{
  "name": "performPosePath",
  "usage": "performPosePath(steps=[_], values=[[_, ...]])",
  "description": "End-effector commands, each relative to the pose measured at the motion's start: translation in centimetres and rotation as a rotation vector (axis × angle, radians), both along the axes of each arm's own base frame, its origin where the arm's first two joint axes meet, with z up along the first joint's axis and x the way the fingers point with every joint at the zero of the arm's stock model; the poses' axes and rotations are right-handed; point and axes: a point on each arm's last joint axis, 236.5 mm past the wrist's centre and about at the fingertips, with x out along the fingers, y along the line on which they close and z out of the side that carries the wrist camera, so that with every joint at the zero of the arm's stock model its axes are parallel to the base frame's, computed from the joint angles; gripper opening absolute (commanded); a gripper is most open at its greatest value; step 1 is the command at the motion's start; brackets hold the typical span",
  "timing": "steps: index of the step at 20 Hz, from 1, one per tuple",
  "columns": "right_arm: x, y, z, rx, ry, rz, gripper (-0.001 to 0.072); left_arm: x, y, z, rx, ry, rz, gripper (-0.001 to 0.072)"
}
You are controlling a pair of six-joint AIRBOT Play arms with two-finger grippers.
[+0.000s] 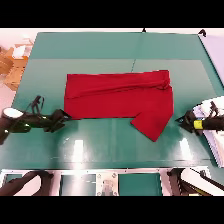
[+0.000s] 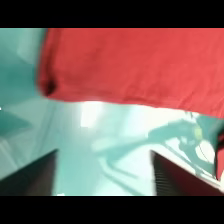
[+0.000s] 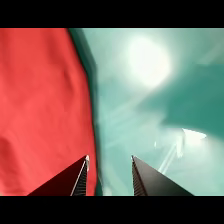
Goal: Fold the shirts.
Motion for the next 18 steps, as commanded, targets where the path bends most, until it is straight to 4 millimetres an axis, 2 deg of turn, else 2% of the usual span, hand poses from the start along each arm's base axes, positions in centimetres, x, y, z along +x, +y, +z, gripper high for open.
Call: performPosePath(steps=[1,3,6,7,10,11,13,14,16,17,18], values=[[-0.2,2.1,-1.9,0.023,-0.049,-0.033,0.0334,2.9,-1.2,-0.4,0.072,-0.132,0.123,0.0544],[0.3,3.0,-2.4,0.012,-0.058,-0.019,0.0334,4.4,-2.3,-0.5,0.096,-0.175,0.184,0.0544],[1.1,4.5,-3.1,0.008,-0.057,0.021,0.0334,4.1,-4.0,-3.2,0.072,-0.073,0.217,0.0544],[1.4,5.1,-3.3,0.017,-0.058,0.023,0.0355,4.0,-4.5,-3.9,0.063,-0.042,0.217,0.0544],[1.8,6.1,-3.5,0.024,-0.063,0.044,0.0367,5.7,-4.8,-3.5,0.052,-0.058,0.235,0.0541],[2.1,6.2,-3.4,0.023,-0.073,0.042,0.0367,6.5,-4.7,-2.9,0.054,-0.083,0.244,0.0448],[2.4,6.3,-3.2,0.032,-0.085,0.033,0.0363,7.5,-4.7,-2.0,0.057,-0.116,0.236,0.0146],[2.4,6.4,-3.2,0.033,-0.084,0.036,0.0281,7.8,-4.9,-1.6,0.057,-0.126,0.227,0.0031],[2.3,6.7,-3.0,0.039,-0.089,0.062,0.0066,8.1,-5.3,-0.8,0.064,-0.145,0.184,0.0026],[2.1,7.0,-2.8,0.047,-0.092,0.087,0.0019,8.2,-5.5,-0.2,0.074,-0.157,0.148,0.0026],[1.8,7.1,-2.6,0.048,-0.088,0.113,0.0019,8.0,-5.6,0.5,0.090,-0.166,0.094,0.0025]])
